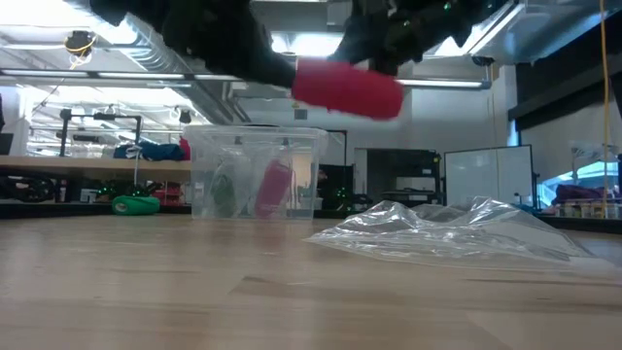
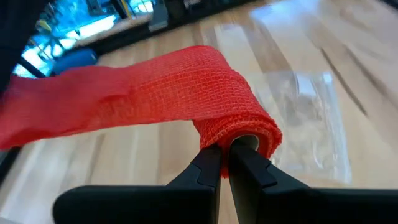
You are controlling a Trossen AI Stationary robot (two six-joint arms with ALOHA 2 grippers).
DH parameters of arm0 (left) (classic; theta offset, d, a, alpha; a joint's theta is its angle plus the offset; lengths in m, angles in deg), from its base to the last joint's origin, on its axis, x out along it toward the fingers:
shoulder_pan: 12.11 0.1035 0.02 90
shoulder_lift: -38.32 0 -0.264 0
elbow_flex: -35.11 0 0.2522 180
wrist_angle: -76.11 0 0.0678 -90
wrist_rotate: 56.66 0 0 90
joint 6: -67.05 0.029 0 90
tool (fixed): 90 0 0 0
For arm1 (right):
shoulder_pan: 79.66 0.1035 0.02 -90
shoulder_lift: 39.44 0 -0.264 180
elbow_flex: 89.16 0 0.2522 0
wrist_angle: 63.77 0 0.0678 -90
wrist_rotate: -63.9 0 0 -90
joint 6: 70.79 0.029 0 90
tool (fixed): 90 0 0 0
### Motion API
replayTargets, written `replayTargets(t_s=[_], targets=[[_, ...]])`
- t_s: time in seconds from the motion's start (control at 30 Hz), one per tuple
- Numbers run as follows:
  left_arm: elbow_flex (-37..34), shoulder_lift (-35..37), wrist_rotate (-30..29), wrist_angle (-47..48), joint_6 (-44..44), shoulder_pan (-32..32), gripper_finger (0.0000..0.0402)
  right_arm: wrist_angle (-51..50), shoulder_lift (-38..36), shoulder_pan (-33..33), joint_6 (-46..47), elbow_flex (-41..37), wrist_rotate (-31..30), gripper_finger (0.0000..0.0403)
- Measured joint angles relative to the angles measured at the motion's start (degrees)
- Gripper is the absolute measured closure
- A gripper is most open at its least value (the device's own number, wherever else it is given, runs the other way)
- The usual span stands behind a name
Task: Roll bandage
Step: Roll the red bandage
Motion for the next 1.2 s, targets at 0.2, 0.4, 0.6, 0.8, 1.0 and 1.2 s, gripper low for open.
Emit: replayTargets(t_s=[0.2,0.4,0.6,0.8,1.0,1.2], targets=[[0.0,-2.8,0.0,0.4,-1.7,0.0,0.0389,-8.5,0.5,0.0,5.8,0.8,3.2,0.0125],[0.0,-4.8,-0.2,2.3,-2.5,1.1,0.0389,-4.5,-0.5,0.0,4.7,3.7,-3.1,0.0125],[0.0,-5.1,-0.4,3.7,-2.7,1.8,0.0389,-6.2,1.2,-0.5,4.3,3.7,-1.9,0.0125],[0.1,-5.1,-0.2,3.3,-2.6,1.7,0.0389,-14.2,1.2,-0.8,6.6,3.6,1.0,0.0125],[0.1,-5.1,-0.4,2.2,-2.0,1.7,0.0389,1.4,0.9,-0.7,4.9,3.7,-5.5,0.0125],[0.1,-5.1,0.0,2.9,-2.9,1.4,0.0389,-16.9,1.2,-1.5,5.7,3.6,5.2,0.0125]])
